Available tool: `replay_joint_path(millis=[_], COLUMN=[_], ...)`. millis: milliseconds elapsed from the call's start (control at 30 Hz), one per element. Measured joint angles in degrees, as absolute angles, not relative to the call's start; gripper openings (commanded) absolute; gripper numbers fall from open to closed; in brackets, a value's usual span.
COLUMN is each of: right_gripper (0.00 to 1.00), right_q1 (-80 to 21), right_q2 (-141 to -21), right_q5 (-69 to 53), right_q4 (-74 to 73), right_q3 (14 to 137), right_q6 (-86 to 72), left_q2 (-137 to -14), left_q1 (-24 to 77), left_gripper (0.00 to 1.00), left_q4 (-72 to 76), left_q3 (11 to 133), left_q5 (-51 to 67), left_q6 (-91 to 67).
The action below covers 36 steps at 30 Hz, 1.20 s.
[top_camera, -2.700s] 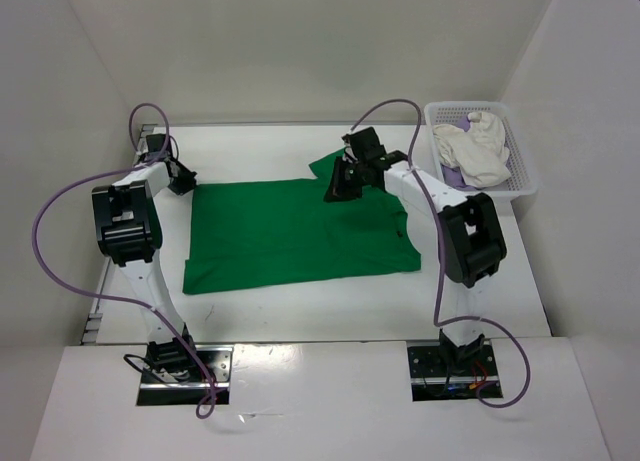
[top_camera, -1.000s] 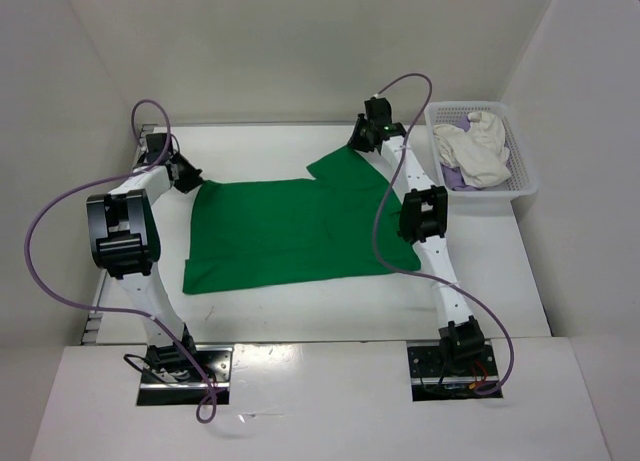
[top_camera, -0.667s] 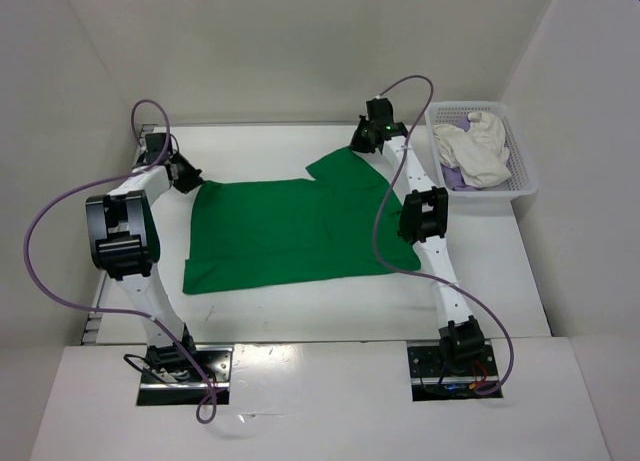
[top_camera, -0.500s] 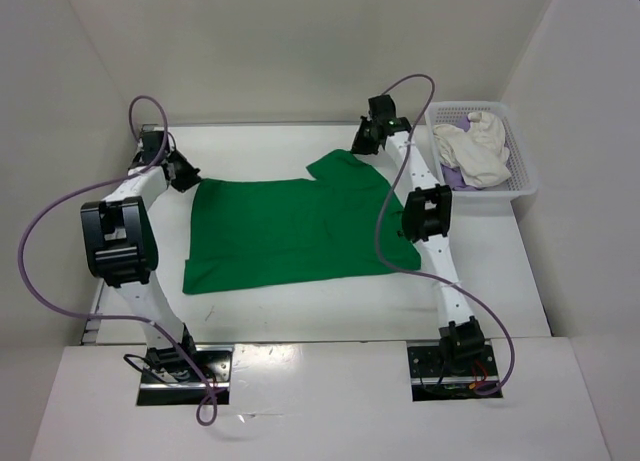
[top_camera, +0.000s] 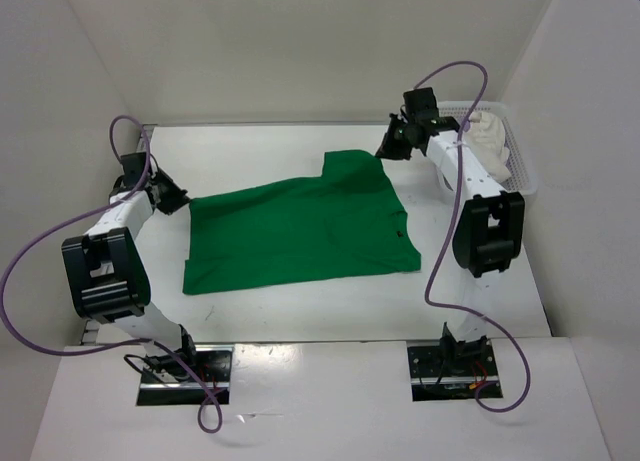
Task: Fold and stack the t-shirts
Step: Fold the other side of the tshirt into a rectangle
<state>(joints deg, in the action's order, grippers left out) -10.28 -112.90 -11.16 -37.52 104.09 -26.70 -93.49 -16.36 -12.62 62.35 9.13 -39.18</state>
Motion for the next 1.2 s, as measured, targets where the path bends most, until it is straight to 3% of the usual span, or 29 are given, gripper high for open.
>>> replay_joint_path(millis=[433, 767, 867, 900, 1033, 1100, 1200], right_gripper=[0.0, 0.02, 0.1, 0.17, 0.26, 0.25, 0.04], right_q1=[-9.1, -9.1, -9.1, -9.1, -9.1, -9.1, -9.13], right_q2=[-92.51, -84.49, -84.2, -84.07, -83.29, -82.56, -81.56], right_q5=[-9.17, -6.81, -6.31, -6.2, -5.54, -5.3, -5.43], right_q4=[-36.01, -36.95, -37.36, -37.52, -38.41, -38.63, -38.61], right_q3=[74.28, 61.23, 59.51, 58.98, 57.8, 57.82, 58.24], right_q6=[-26.37, -27.97, -28.73, -28.95, -29.32, -29.26, -28.95], left_q2=[-83.13, -79.18, -78.02, -77.84, -76.64, -75.0, -73.56], left_q1=[-17.96, -23.03, -22.9, -22.9, -22.92, -23.11, -23.24], left_gripper=[0.0, 0.0, 0.11, 0.24, 0.27, 0.27, 0.27], left_q4=[-15.84, -18.24, -18.48, -18.48, -19.4, -20.58, -19.94], left_q3=[54.65, 47.55, 47.4, 47.22, 45.78, 45.36, 45.43], left_q5=[9.39, 12.32, 12.4, 12.27, 10.52, 9.65, 9.5], left_q6=[-38.96, -39.35, -39.16, -39.07, -39.2, -39.27, -39.48])
